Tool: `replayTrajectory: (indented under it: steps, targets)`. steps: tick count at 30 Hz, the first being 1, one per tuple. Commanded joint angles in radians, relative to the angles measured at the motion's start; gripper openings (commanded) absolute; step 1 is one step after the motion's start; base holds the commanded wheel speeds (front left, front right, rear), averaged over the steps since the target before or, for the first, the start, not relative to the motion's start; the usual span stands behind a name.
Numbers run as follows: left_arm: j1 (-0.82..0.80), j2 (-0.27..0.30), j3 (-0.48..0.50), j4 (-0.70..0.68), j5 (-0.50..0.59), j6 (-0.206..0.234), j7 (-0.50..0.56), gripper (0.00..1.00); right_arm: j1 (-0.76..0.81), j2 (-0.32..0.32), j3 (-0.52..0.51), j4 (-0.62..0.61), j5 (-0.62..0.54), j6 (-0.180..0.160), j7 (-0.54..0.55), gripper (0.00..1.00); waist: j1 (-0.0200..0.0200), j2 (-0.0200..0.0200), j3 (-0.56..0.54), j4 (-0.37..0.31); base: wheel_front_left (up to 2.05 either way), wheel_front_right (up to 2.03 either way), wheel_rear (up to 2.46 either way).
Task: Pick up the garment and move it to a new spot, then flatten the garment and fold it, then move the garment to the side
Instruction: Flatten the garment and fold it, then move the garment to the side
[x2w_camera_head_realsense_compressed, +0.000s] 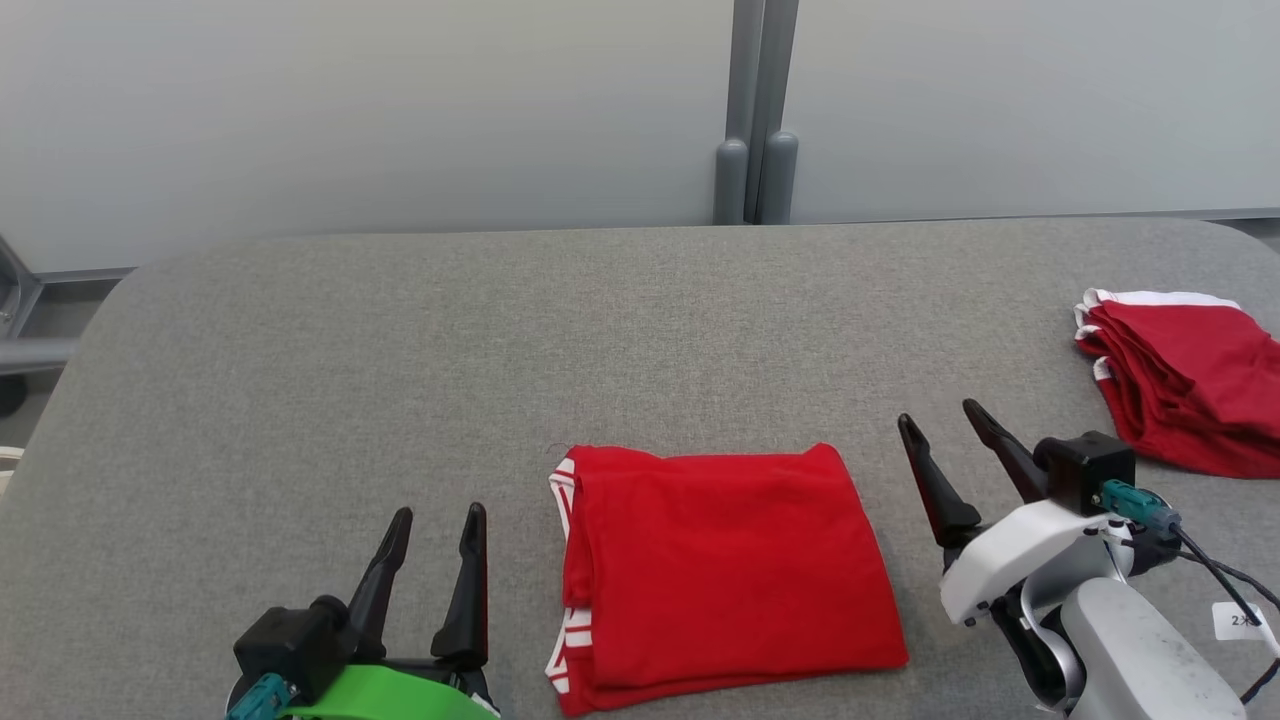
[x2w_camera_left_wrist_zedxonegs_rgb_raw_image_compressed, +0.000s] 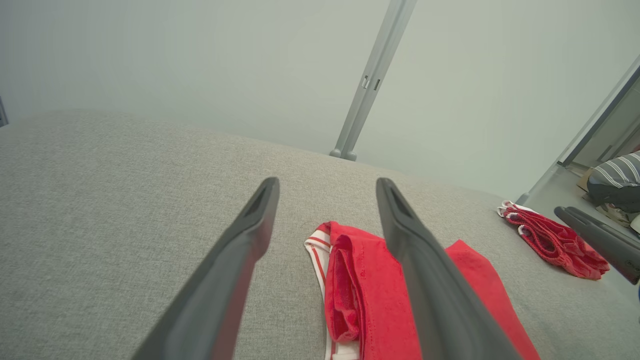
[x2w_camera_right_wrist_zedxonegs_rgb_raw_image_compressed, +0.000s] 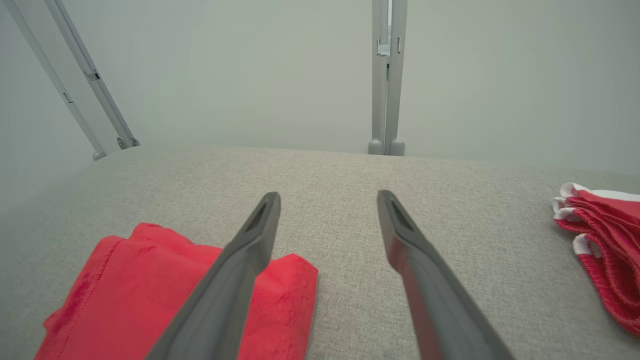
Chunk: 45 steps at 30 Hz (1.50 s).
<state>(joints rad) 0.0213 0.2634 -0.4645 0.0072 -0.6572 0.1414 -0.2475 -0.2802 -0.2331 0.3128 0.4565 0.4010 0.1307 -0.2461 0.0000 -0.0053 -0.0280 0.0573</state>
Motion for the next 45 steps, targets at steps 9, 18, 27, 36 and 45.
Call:
replayTrajectory:
  steps: [9, 18, 27, 36, 45]
  targets:
    - [-0.002, -0.004, -0.004, 0.003, 0.002, 0.001, -0.002, 1.00, 0.053, -0.064, 0.011, -0.024, 0.033, 0.000, 0.238, 1.00, 0.0000, 0.0053, 0.010, 0.039, 0.00, 0.00, 0.00]
    - [-0.007, -0.010, 0.001, 0.008, 0.003, -0.004, -0.009, 1.00, 0.065, -0.161, 0.084, -0.059, 0.234, 0.000, 0.418, 1.00, 0.0000, 0.0053, 0.034, 0.091, 0.00, 0.00, 0.00]
    - [-0.032, -0.016, 0.003, 0.016, 0.011, -0.011, -0.010, 1.00, 0.008, -0.183, 0.112, 0.004, 0.390, 0.000, 0.501, 1.00, 0.0000, 0.0053, 0.071, 0.144, 0.00, 0.00, 0.00]
    - [-0.041, -0.019, 0.012, 0.021, 0.013, -0.015, -0.014, 1.00, -0.041, -0.177, 0.170, 0.053, 0.530, 0.000, 0.566, 1.00, 0.0000, 0.0053, 0.089, 0.162, 0.00, 0.00, 0.00]
    - [-0.048, -0.025, 0.019, 0.024, 0.017, -0.019, -0.017, 1.00, -0.093, -0.181, 0.228, 0.070, 0.585, 0.000, 0.528, 0.00, 0.0000, 0.0053, 0.101, 0.149, 0.00, 0.00, 0.00]
